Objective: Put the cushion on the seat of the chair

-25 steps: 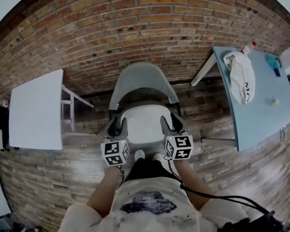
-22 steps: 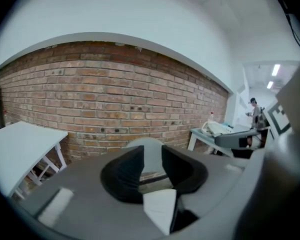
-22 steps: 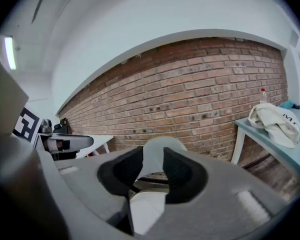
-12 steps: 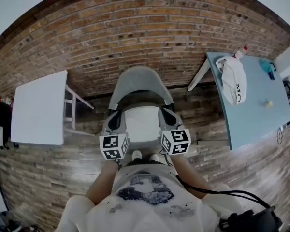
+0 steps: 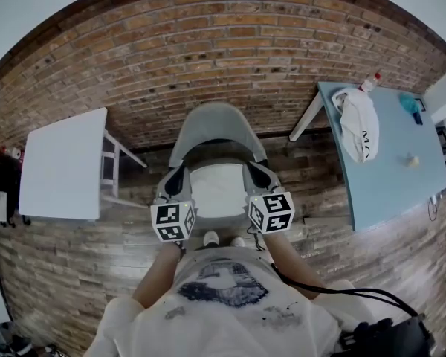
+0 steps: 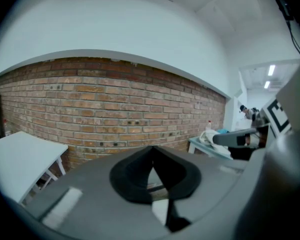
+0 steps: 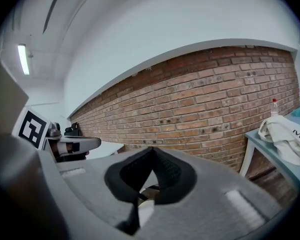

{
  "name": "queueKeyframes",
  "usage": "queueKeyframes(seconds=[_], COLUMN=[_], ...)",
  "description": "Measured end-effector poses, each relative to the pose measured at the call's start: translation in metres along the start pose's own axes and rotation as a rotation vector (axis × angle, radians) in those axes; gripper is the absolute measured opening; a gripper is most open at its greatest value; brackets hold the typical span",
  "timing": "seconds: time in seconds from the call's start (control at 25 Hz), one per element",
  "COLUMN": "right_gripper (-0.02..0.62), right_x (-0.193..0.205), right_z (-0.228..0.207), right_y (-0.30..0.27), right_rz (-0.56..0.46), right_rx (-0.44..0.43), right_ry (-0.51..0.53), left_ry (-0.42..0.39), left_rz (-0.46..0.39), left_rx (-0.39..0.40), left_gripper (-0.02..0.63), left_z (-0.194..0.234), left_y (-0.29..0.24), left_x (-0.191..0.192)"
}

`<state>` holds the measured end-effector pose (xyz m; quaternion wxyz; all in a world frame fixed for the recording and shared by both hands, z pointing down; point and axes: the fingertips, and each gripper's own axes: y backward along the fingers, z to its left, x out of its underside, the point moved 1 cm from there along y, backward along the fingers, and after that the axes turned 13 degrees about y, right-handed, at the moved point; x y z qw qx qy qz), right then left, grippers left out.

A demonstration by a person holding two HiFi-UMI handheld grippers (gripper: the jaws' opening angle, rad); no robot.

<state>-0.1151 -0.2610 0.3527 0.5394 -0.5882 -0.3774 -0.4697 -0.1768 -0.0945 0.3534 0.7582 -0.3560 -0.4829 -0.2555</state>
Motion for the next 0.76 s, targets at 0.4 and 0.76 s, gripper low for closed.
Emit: queueKeyframes(seconds=[0.4,0.76], right_gripper=[-0.003,-0.003], right_x=[0.0065,0.006], right_z=[0.0026,0.0079], right_y=[-0.0003,-0.0016], right_rz=[0.012,0.016], right_rx=[-0.008,-0.005], right_ry=[-0.003,-0.004], left_ry=[0.002,-0.002], left_rz=[0.023,0.026], left_rx=[0.013,0.018], left_gripper=[-0.009,-0.009], left_z=[-0.0035,0.0003], left_y=[-0.0019,-0.0009], left_x=[0.0076,0.0058])
